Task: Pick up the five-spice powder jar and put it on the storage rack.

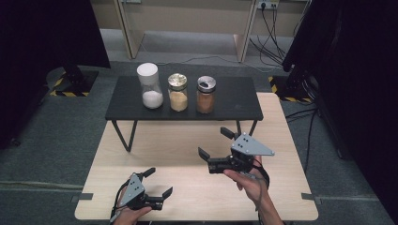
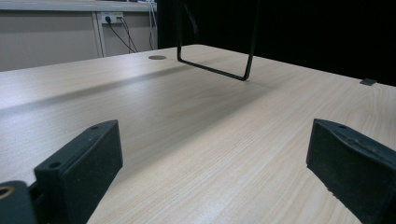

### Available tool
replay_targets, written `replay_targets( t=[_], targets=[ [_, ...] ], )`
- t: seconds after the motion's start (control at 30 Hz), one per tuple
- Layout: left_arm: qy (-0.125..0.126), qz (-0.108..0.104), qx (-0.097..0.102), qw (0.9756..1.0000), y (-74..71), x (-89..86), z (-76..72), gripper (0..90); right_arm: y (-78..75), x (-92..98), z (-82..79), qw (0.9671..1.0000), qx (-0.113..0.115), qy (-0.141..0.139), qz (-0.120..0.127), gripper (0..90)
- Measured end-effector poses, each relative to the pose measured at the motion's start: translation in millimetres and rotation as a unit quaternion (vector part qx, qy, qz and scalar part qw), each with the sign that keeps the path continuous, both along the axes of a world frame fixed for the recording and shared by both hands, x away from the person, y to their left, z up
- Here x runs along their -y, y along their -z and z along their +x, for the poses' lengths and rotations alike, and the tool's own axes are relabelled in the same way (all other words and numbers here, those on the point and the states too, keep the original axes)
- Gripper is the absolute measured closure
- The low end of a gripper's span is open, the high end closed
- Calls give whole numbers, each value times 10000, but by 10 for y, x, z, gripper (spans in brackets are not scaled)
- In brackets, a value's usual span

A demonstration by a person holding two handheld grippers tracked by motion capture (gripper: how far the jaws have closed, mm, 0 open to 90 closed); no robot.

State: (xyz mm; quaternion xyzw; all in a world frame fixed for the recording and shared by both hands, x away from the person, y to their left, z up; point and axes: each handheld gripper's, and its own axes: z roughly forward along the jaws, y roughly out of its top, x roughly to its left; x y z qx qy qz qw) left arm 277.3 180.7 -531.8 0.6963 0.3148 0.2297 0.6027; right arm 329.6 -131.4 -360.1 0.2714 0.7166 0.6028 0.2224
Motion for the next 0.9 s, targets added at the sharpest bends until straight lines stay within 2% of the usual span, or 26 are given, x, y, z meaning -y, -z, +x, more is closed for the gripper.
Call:
replay_targets(
  t=[0.5,0.9],
  targets=[
    [-4,-11,0,10000,-4,-5,-1,29,160,-51,-71,9999,-9,-113,-63,36],
    [7,-4,7,10000,-7,-5,-4,29,264,-32,-47,9999,-86,-54,-37,36]
  ],
)
